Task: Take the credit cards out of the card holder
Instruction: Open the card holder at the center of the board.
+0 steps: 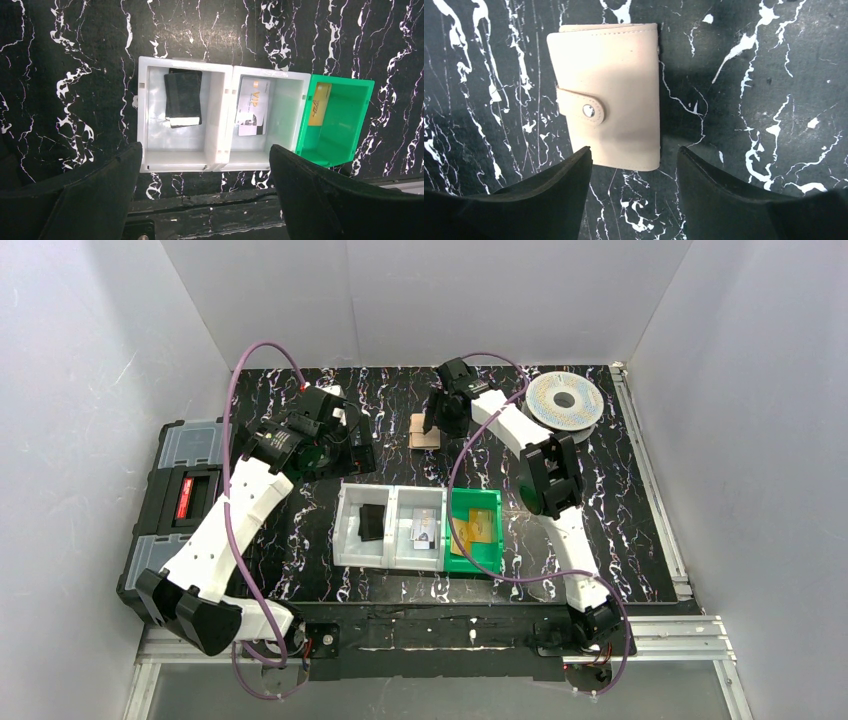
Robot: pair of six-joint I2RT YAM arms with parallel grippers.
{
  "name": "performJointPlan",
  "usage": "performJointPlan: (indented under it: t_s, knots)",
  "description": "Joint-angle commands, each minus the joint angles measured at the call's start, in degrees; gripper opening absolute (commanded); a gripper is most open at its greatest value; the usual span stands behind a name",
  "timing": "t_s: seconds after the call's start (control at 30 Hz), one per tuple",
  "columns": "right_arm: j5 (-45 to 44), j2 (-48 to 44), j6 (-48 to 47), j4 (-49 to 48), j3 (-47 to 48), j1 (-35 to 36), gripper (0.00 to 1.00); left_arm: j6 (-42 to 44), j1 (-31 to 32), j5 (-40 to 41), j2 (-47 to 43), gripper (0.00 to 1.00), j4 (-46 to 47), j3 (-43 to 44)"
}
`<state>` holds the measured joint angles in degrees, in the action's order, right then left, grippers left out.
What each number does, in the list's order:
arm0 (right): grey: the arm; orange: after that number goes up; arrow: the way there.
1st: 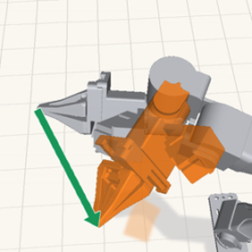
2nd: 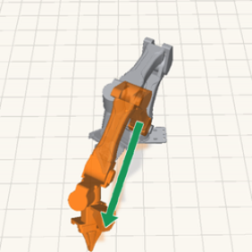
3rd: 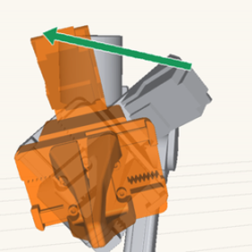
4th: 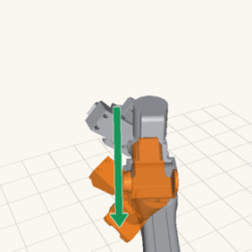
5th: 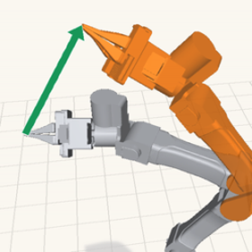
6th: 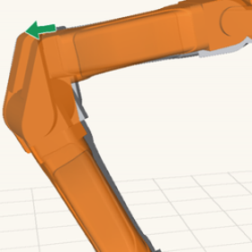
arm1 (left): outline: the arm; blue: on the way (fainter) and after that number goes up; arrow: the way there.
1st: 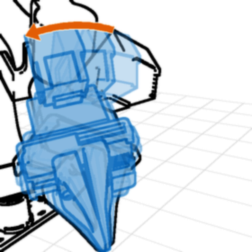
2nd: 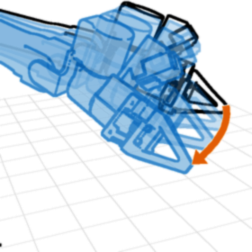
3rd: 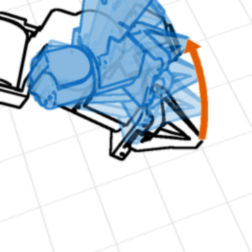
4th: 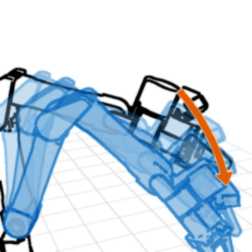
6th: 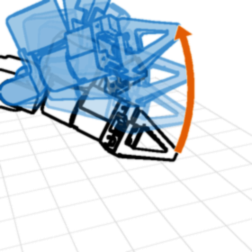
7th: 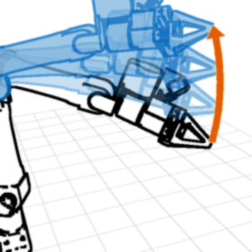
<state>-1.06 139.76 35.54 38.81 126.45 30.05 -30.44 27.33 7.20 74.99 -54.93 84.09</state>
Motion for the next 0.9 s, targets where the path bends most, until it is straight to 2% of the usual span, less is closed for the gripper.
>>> performJointPlan:
  t_s: [0.0, 0.33, 0.5, 0.63, 0.67, 0.87]
  knots:
    - [0.6, 2.1, 2.4, -0.4, 1.3, 0.1, 0.67, 0.8, -0.6, -0.7, -2.3, 1.0, -1.4, -0.4]
    - [0.4, 4.3, 5.5, -1.4, -0.8, 1.2, 0.54, 1.1, -1.1, -1.4, -2.0, 1.0, -1.4, -0.7]
    - [-1.5, 4.7, 5.8, -1.0, -0.8, 2.2, 0.4, 1.1, -1.3, -1.7, -2.0, 1.0, -1.4, -1.4]
    - [-0.3, 3.3, 6.0, -2.0, -2.2, 2.2, 0.07, 0.4, -1.5, -3.6, -0.4, 0.99, -1.4, -2.0]
    - [0.4, 2.4, 5.9, -2.7, -3.3, 2.2, 0.03, 0.2, -1.6, -4.3, 0.3, 0.99, -1.2, -2.3]
    - [4.7, -7.0, 4.9, -9.0, -13.1, 2.1, 0.01, -2.0, -1.5, -9.0, 4.9, 0.99, 3.4, -3.8]
